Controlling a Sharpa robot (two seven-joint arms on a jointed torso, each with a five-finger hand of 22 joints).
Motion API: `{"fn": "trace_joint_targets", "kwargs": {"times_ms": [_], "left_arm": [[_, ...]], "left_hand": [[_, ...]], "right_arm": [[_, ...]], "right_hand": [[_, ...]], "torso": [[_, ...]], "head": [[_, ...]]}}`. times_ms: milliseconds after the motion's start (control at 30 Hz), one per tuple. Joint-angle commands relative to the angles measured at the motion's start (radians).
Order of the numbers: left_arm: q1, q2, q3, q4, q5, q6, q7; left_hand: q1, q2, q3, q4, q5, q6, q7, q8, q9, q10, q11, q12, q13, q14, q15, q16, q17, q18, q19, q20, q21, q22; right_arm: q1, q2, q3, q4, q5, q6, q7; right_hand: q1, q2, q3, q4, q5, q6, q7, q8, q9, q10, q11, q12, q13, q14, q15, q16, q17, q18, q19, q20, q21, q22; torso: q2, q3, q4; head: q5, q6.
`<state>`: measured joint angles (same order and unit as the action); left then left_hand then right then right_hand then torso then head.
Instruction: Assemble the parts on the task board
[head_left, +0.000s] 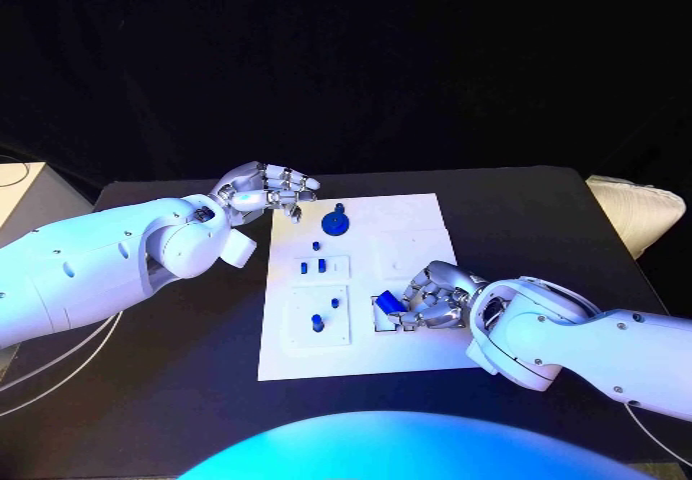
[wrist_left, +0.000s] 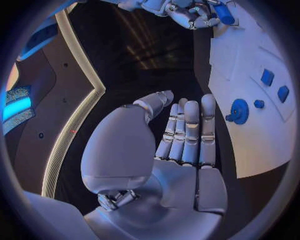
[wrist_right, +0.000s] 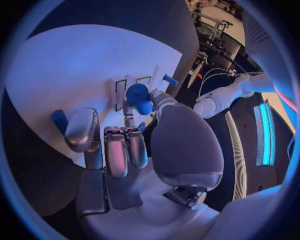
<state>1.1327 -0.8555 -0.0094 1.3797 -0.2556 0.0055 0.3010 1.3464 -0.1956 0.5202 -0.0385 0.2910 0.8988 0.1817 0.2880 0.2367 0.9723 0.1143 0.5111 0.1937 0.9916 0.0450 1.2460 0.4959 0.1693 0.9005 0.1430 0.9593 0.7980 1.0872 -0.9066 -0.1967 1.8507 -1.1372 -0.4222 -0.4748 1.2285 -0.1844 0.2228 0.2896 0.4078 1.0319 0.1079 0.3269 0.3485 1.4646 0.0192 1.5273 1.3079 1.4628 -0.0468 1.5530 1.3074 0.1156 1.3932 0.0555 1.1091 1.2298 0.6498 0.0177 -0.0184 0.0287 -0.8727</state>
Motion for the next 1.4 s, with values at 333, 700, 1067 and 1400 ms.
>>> {"fn": "trace_joint_targets", "kwargs": {"times_ms": [333, 700, 1067, 1400], "left_arm": [[0.000, 0.002, 0.000, 0.001, 0.007, 0.009, 0.005], [0.000, 0.001, 0.000, 0.000, 0.007, 0.008, 0.004], [0.000, 0.003, 0.000, -0.002, 0.007, 0.009, 0.003], [0.000, 0.003, 0.000, -0.003, 0.007, 0.009, 0.002]], "left_hand": [[-0.005, 0.008, -0.004, 0.003, 0.004, -0.010, 0.000, 0.004, 0.000, -0.009, 0.001, 0.004, 0.001, -0.004, 0.004, 0.004, 0.001, 0.015, 0.008, 0.003, -0.003, -0.001], [-0.004, 0.009, -0.004, 0.004, 0.005, -0.012, 0.000, 0.007, 0.000, -0.012, 0.001, 0.008, 0.002, -0.005, 0.004, 0.005, 0.001, 0.015, 0.008, 0.003, -0.006, -0.002], [-0.004, 0.010, -0.003, 0.005, 0.005, -0.012, 0.000, 0.007, 0.000, -0.013, 0.002, 0.008, 0.002, -0.005, 0.004, 0.005, 0.001, 0.015, 0.009, 0.003, -0.006, -0.002], [-0.004, 0.011, -0.003, 0.005, 0.005, -0.012, 0.000, 0.008, 0.000, -0.013, 0.001, 0.009, 0.002, -0.006, 0.004, 0.005, 0.001, 0.015, 0.009, 0.003, -0.007, -0.003]], "right_arm": [[-0.005, 0.017, 0.000, -0.011, -0.030, 0.013, -0.020], [-0.006, 0.023, 0.000, -0.008, -0.035, 0.005, -0.010], [-0.007, 0.021, 0.000, -0.004, -0.054, 0.004, 0.004], [-0.007, 0.007, 0.000, -0.001, -0.069, 0.014, 0.017]], "right_hand": [[-0.040, 0.002, 0.001, 0.003, -0.015, 0.031, -0.023, 0.007, 0.000, 0.081, -0.010, 0.010, 0.231, 0.100, -0.008, 0.006, 0.224, -0.021, 0.007, -0.003, 0.005, 0.004], [-0.121, 0.003, -0.047, 0.003, -0.022, 0.029, -0.026, 0.019, 0.002, 0.083, -0.012, 0.010, 0.233, 0.100, -0.010, 0.006, 0.225, -0.020, 0.008, -0.004, 0.000, 0.007], [-0.201, 0.047, -0.199, 0.005, -0.132, 0.021, -0.028, 0.040, 0.007, 0.083, -0.013, 0.009, 0.235, 0.100, -0.011, 0.006, 0.227, -0.020, 0.010, -0.005, -0.008, 0.014], [-0.183, 0.066, -0.237, 0.003, -0.128, 0.018, -0.028, 0.045, 0.007, 0.082, -0.013, 0.007, 0.234, 0.100, -0.011, 0.006, 0.226, -0.020, 0.010, -0.005, -0.012, 0.015]], "torso": [[0.000, 0.0002, -0.0007], [-0.001, 0.0001, -0.0007], [0.000, 0.0008, -0.0006], [-0.001, 0.0013, -0.0008]], "head": [[0.003, 0.000], [0.003, 0.000], [0.003, 0.000], [0.004, 0.000]]}}
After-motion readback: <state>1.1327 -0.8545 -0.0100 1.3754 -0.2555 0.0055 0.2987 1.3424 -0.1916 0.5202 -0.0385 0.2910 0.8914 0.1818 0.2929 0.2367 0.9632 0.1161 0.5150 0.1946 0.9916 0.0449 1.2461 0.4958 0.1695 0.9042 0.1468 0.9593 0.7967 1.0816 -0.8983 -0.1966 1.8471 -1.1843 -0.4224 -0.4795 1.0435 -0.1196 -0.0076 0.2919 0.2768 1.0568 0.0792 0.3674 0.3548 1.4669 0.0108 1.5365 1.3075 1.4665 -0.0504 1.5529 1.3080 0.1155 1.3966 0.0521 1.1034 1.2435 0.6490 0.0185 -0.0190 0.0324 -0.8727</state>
